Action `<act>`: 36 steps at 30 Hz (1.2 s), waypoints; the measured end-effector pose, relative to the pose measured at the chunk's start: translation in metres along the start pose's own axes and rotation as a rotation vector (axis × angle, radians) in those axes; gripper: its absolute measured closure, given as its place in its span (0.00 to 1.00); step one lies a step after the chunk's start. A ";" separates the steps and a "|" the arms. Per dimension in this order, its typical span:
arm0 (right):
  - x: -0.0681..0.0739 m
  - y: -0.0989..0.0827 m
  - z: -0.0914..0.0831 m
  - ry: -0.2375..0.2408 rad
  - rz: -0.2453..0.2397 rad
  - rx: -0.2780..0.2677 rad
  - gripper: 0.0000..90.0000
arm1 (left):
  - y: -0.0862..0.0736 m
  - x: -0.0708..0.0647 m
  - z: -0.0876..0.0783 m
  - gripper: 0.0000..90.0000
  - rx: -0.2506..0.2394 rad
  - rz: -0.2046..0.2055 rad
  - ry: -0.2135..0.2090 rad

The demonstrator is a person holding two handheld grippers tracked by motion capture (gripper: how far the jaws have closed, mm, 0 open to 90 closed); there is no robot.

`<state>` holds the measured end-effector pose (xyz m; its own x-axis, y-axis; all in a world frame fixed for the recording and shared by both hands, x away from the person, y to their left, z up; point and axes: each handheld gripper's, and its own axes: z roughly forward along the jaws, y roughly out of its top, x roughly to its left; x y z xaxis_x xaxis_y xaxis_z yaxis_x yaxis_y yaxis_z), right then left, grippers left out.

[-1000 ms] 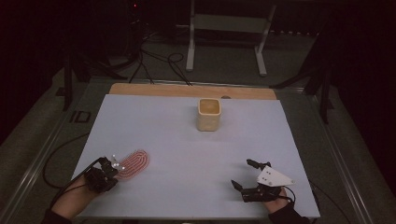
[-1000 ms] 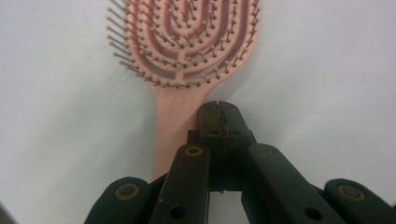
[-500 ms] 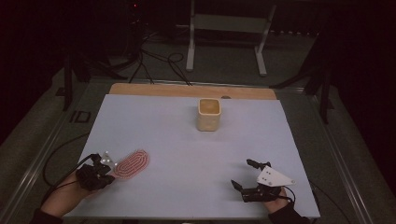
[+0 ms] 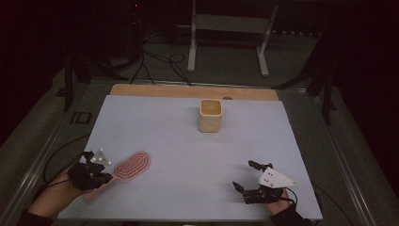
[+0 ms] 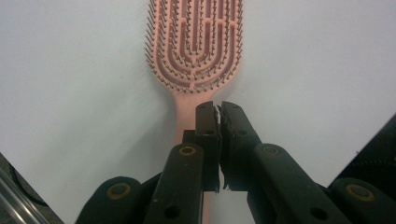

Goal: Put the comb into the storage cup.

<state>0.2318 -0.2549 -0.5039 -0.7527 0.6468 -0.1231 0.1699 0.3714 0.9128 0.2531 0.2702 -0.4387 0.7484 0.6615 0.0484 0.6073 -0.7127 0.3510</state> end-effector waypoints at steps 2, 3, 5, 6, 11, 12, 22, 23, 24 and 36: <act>0.000 0.000 0.000 0.000 0.003 -0.001 0.10 | 0.000 0.002 -0.001 0.88 -0.002 -0.006 -0.003; 0.000 0.000 0.000 0.000 0.003 0.000 0.10 | -0.001 0.004 -0.002 0.86 -0.006 -0.012 0.001; 0.000 0.000 0.000 0.000 0.002 0.001 0.10 | -0.001 0.007 -0.002 0.82 -0.006 -0.017 -0.002; 0.000 0.000 0.000 -0.001 0.001 0.000 0.10 | -0.002 0.010 -0.002 0.80 -0.012 -0.027 -0.011; 0.000 0.000 0.001 0.000 0.003 -0.001 0.10 | -0.003 0.016 0.002 0.65 -0.009 -0.032 -0.020; 0.000 0.000 0.000 0.001 0.003 -0.001 0.10 | -0.003 0.017 0.003 0.58 -0.004 -0.031 -0.017; 0.000 0.000 0.000 0.000 0.003 0.000 0.10 | 0.001 0.019 0.021 0.09 0.049 -0.037 -0.046; 0.000 0.000 0.000 0.000 0.003 0.000 0.10 | 0.001 0.018 0.023 0.09 0.051 -0.035 -0.039; 0.000 0.000 0.000 0.000 0.003 0.000 0.10 | 0.002 0.019 0.025 0.06 0.057 -0.037 -0.049; 0.000 0.000 0.000 0.000 0.003 0.000 0.10 | 0.007 0.022 0.041 0.12 0.127 0.011 -0.051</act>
<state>0.2321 -0.2551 -0.5041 -0.7523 0.6477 -0.1204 0.1720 0.3695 0.9132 0.2845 0.2703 -0.4733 0.7661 0.6428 0.0032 0.6251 -0.7461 0.2291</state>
